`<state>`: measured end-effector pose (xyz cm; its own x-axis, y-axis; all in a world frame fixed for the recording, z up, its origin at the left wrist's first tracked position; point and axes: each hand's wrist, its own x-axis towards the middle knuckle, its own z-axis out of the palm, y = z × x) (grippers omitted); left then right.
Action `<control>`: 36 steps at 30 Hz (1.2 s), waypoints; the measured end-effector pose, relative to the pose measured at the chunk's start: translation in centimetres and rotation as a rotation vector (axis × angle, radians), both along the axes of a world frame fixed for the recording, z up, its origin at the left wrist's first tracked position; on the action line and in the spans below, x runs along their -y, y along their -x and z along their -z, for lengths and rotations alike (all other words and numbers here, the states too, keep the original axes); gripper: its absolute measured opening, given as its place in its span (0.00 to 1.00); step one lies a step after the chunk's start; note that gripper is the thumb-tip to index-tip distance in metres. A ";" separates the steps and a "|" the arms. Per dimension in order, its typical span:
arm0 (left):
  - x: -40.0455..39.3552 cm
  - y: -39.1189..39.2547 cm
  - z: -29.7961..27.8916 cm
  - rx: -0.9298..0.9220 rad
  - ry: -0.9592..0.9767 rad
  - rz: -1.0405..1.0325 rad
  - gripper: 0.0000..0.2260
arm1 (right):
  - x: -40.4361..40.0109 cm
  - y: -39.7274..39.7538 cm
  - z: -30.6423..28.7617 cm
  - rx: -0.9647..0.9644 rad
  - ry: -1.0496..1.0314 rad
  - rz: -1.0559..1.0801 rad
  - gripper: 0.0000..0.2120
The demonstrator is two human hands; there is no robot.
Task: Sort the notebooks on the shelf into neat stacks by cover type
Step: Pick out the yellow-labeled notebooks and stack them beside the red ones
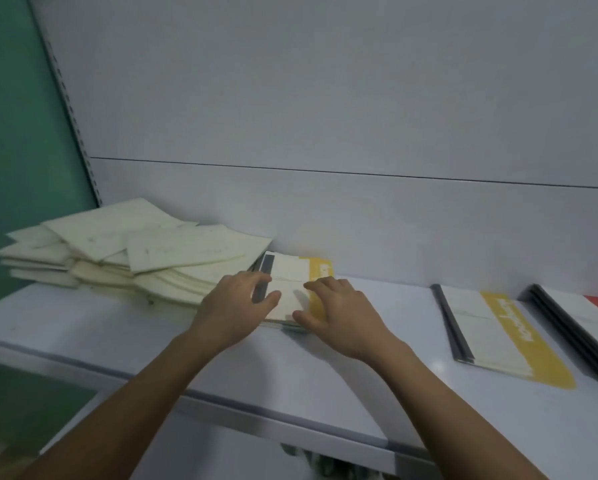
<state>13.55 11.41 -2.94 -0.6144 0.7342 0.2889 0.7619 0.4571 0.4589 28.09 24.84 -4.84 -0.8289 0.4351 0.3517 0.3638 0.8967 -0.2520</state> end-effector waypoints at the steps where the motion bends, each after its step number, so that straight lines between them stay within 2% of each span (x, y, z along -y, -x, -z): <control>1: 0.9 0.8 0.2 0.008 -0.026 0.002 0.13 | 0.6 1.1 0.1 0.041 -0.027 -0.008 0.31; 4: 3.2 2.5 0.9 0.068 -0.118 0.009 0.04 | 2.2 3.9 0.6 0.173 -0.070 -0.012 0.39; 6: 4.2 3.1 1.6 0.145 -0.153 0.019 0.03 | 2.8 5.0 1.0 0.260 -0.045 0.015 0.41; 14: 6.4 4.8 2.2 0.543 -0.143 0.187 0.09 | 5.6 4.8 0.9 0.258 -0.096 0.118 0.26; 16: 6.7 4.7 1.7 0.695 -0.124 0.224 0.10 | 6.4 4.5 0.6 0.154 0.006 0.127 0.21; 18: 6.6 4.5 1.1 0.844 -0.135 0.257 0.12 | 7.4 4.5 0.3 -0.073 0.156 0.158 0.18; 21: 5.8 4.3 0.3 1.240 -0.200 0.336 0.15 | 9.3 4.3 0.4 -0.341 0.217 0.129 0.18; 23: 5.1 4.1 -0.2 1.515 -0.243 0.417 0.18 | 10.7 4.1 0.9 -0.356 0.188 0.038 0.21; 25: 4.7 3.9 -0.7 1.664 -0.267 0.451 0.19 | 11.5 4.1 1.3 -0.273 0.110 -0.030 0.23; 27: 4.4 3.9 -0.9 1.695 -0.283 0.454 0.16 | 11.7 3.8 1.0 -0.230 0.095 -0.056 0.23; 30: 4.1 4.3 -1.2 1.618 -0.297 0.414 0.13 | 11.2 3.0 -0.4 -0.145 0.239 -0.118 0.30; 31: 4.0 4.5 -1.3 1.597 -0.326 0.379 0.14 | 11.0 2.7 -0.8 -0.146 0.302 -0.116 0.29; 33: 4.3 4.8 -1.6 1.541 -0.407 0.310 0.16 | 10.2 2.5 -1.1 -0.266 0.391 -0.049 0.24; 35: 4.9 5.7 -2.0 1.438 -0.493 0.274 0.18 | 8.7 2.6 -0.7 -0.405 0.385 0.083 0.18; 36: 5.2 6.4 -2.1 1.385 -0.525 0.273 0.18 | 7.7 2.7 -0.3 -0.415 0.352 0.146 0.16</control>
